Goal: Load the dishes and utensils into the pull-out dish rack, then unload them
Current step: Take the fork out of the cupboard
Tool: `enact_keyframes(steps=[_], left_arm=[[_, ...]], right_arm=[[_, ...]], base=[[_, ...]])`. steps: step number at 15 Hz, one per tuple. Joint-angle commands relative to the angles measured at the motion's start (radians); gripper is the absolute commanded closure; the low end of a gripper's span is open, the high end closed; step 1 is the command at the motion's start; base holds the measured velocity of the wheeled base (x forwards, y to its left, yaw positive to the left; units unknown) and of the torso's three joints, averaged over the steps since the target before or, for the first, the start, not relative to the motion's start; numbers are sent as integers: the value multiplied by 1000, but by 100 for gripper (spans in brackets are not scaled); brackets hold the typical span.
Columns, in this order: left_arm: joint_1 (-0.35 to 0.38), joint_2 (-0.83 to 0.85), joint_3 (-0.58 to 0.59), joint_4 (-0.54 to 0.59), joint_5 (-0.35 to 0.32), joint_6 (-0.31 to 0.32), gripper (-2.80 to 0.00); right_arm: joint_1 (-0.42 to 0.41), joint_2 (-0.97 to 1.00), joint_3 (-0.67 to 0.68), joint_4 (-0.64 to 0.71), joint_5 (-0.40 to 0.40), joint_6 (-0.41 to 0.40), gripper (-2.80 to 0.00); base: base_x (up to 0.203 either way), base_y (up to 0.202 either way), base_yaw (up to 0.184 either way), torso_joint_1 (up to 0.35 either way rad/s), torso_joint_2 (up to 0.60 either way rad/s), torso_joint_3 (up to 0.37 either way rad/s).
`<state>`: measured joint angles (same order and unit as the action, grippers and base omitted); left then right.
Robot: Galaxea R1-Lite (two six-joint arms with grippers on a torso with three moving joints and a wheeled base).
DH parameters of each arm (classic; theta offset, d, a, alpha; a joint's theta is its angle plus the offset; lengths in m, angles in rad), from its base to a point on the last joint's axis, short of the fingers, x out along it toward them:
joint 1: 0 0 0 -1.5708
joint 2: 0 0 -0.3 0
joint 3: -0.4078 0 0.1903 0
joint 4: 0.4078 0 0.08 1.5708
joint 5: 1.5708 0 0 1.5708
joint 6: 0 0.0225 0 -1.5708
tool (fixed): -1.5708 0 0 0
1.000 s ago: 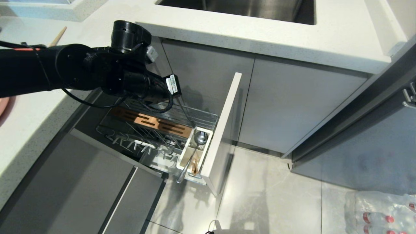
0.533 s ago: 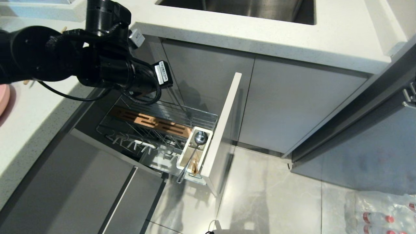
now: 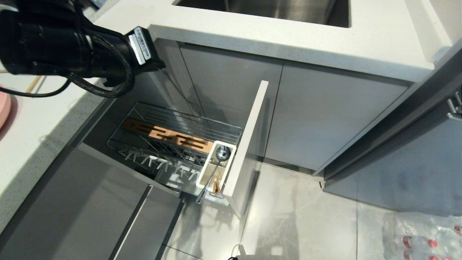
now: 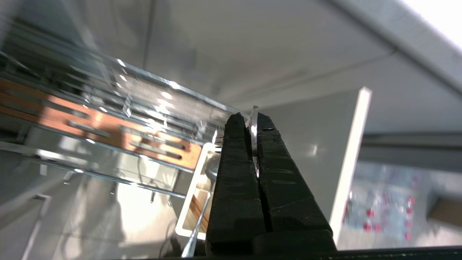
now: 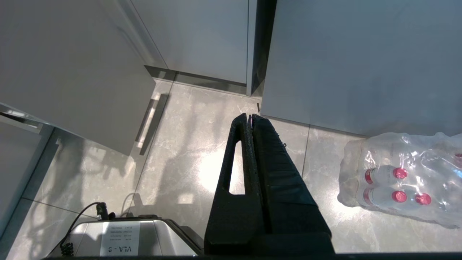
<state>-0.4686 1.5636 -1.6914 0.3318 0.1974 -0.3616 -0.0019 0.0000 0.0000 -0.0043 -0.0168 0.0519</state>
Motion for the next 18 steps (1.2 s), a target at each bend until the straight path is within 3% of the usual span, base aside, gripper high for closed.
enact_keyframes(steps=[1,8,11,13,18], left_arm=[[-11,-94,13,1,26,0,0],[-13,-421,55,-4,96,104,0],[110,-519,61,-9,101,149,0],[215,-565,82,-86,101,164,0],[473,-610,291,-500,123,351,0]], right_arm=[[0,0,0,0,0,0,0],[-1,0,0,0,0,0,0],[0,0,0,0,0,0,0],[0,1,0,0,0,0,0],[0,0,0,0,0,-1,0]], base=[[0,0,0,0,0,0],[0,0,0,0,0,0],[0,0,0,0,0,0],[0,0,0,0,0,0],[0,0,0,0,0,0]])
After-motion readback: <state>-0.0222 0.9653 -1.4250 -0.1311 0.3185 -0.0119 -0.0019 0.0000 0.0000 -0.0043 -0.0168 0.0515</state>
